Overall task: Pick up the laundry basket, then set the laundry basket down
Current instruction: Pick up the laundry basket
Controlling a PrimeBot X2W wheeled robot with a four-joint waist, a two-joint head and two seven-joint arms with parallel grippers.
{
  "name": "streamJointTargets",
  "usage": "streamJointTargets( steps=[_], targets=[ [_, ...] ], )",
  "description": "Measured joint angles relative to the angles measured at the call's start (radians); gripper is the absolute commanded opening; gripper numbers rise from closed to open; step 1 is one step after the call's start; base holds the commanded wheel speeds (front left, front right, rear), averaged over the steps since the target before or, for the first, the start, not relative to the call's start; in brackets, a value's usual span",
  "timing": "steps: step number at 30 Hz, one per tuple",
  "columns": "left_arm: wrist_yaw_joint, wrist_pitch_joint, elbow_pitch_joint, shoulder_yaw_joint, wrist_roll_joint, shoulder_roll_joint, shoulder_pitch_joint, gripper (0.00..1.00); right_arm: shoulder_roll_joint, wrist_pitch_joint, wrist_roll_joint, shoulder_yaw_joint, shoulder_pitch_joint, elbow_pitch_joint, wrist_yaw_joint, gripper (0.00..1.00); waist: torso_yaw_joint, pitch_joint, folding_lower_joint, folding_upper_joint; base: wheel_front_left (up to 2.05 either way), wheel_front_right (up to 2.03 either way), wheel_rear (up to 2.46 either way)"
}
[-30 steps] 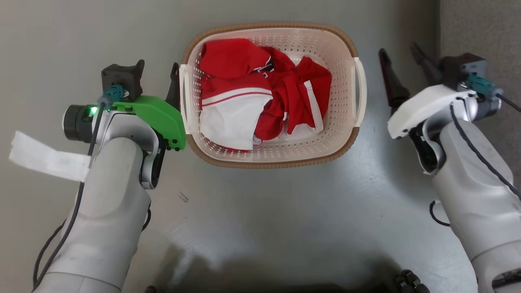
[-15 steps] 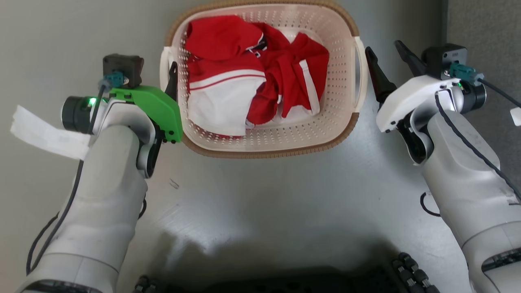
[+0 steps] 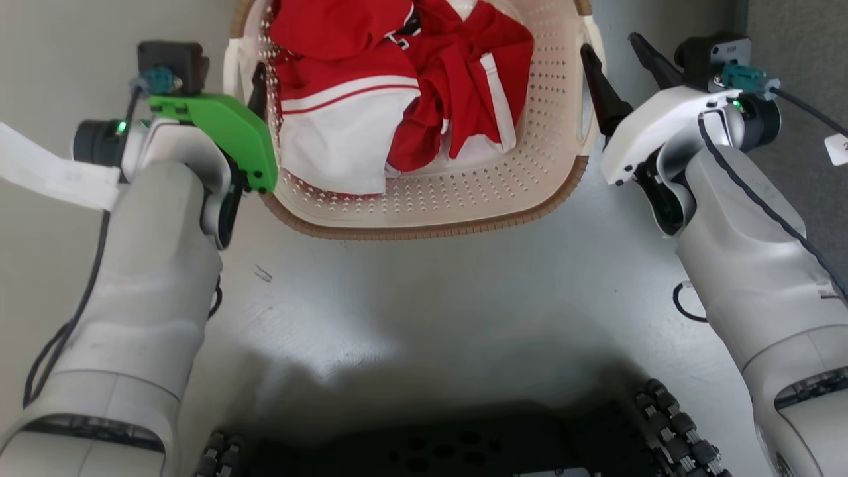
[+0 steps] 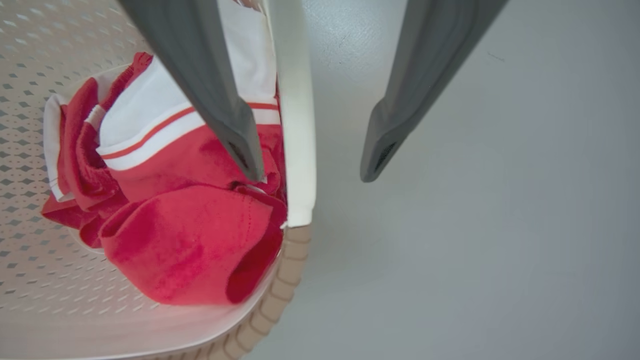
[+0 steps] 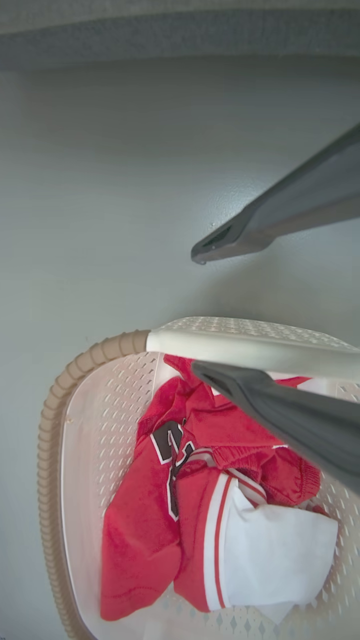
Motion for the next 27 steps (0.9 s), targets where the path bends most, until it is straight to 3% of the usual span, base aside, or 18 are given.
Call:
streamJointTargets(
  steps=[9, 10, 11, 16, 27],
  targets=[
    [-0.021, -0.012, 0.064, 0.015, -0.004, 0.004, -0.067, 1.0, 0.005, -0.005, 0.0, 0.033, -0.051, 0.037, 0.009, 1.0, -0.009, 0.053, 0.0001, 0.0, 0.0, 0.0, 0.0],
    [-0.022, -0.012, 0.073, 0.016, -0.004, 0.004, -0.072, 0.33, 0.006, -0.009, 0.0, 0.035, -0.054, 0.041, 0.009, 0.53, -0.01, 0.056, 0.0, 0.0, 0.0, 0.0, 0.0],
    [-0.026, -0.014, 0.083, 0.016, -0.005, 0.004, -0.075, 0.0, 0.008, -0.012, 0.0, 0.035, -0.056, 0.046, 0.009, 0.0, -0.011, 0.058, 0.0, 0.0, 0.0, 0.0, 0.0],
    [-0.042, -0.02, 0.11, 0.012, -0.014, -0.02, -0.089, 0.0, 0.04, -0.014, 0.013, 0.048, -0.067, 0.067, 0.016, 0.0, -0.014, 0.062, 0.0, 0.0, 0.0, 0.0, 0.0],
    [-0.053, -0.043, 0.176, 0.014, -0.025, -0.029, -0.105, 0.0, 0.041, -0.022, 0.028, 0.061, -0.086, 0.11, 0.016, 0.0, -0.012, 0.051, 0.0, 0.0, 0.0, 0.0, 0.0]
  ],
)
